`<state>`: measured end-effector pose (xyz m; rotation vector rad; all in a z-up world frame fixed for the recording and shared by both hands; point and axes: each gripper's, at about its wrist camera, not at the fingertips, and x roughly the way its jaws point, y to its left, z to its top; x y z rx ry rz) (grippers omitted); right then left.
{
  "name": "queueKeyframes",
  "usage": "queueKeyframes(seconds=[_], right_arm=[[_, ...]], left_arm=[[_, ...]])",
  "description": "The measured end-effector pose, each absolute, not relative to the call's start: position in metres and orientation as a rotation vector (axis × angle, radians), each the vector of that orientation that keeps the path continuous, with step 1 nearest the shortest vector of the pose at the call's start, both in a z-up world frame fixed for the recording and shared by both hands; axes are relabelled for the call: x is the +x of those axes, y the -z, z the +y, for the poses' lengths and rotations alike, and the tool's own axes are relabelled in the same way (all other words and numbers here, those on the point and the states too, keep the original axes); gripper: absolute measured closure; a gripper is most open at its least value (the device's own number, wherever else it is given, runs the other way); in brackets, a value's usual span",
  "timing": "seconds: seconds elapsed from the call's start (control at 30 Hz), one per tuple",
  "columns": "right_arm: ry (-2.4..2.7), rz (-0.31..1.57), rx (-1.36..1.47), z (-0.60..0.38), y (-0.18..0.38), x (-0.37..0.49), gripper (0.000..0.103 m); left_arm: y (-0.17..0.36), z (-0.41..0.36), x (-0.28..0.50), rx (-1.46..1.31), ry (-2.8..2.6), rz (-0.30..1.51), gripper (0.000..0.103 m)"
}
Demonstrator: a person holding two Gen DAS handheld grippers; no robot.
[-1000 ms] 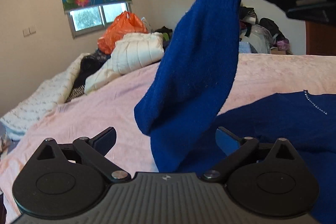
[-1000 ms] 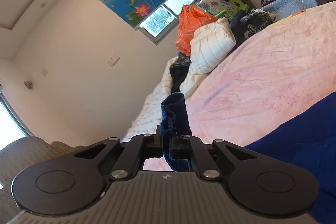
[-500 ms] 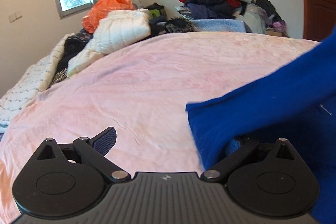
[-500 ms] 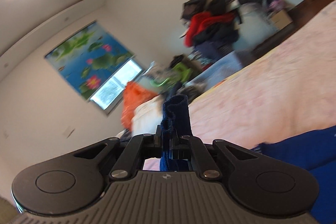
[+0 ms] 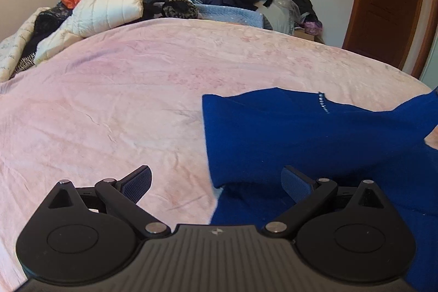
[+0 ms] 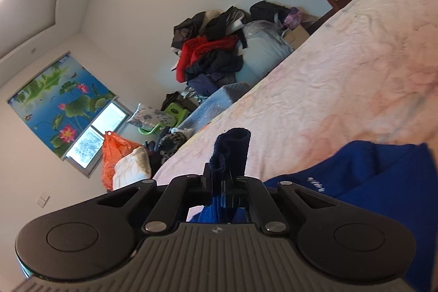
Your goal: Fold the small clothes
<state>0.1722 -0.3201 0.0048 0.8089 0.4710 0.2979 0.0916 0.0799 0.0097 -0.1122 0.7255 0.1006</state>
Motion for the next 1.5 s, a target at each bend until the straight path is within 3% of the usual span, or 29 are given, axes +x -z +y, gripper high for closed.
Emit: queueKeyframes(seconds=[0.6, 0.87, 1.0, 1.07, 1.1, 1.13, 1.23, 1.33, 1.37, 1.43, 1.5], right_arm=[[-0.014, 0.584, 0.597, -0.366, 0.056, 0.150, 0.095], [0.051, 0.614, 0.601, -0.374, 0.064, 0.142, 0.080], [0.148, 0.506, 0.385, -0.351, 0.039, 0.126, 0.079], [0.071, 0.507, 0.273, -0.331, 0.031, 0.126, 0.074], [0.037, 0.530, 0.224, -0.321, 0.031, 0.129, 0.063], [0.011, 0.566, 0.182, -0.313, 0.032, 0.134, 0.058], [0.045, 0.664, 0.146, -0.308, 0.047, 0.150, 0.058], [0.055, 0.642, 0.230, -0.314, 0.048, 0.143, 0.056], [0.034, 0.626, 0.238, -0.312, 0.046, 0.137, 0.053], [0.025, 0.656, 0.191, -0.308, 0.048, 0.137, 0.037], [0.057, 0.691, 0.130, -0.304, 0.052, 0.137, 0.037]], left_arm=[[0.007, 0.038, 0.079, -0.083, 0.025, 0.795, 0.001], [0.009, 0.035, 0.077, -0.073, 0.031, 0.809, 0.001], [0.012, 0.033, 0.077, -0.074, 0.031, 0.818, 0.001], [0.013, 0.031, 0.077, -0.071, 0.035, 0.821, 0.001], [0.013, 0.030, 0.076, -0.067, 0.035, 0.823, 0.001], [0.013, 0.029, 0.075, -0.065, 0.036, 0.825, 0.001], [0.013, 0.028, 0.073, -0.062, 0.039, 0.828, 0.001], [0.012, 0.028, 0.069, -0.043, 0.034, 0.820, 0.001], [0.013, 0.027, 0.069, -0.036, 0.029, 0.817, 0.001], [0.015, 0.026, 0.070, -0.032, 0.026, 0.829, 0.001], [0.016, 0.026, 0.070, -0.047, 0.031, 0.842, 0.001]])
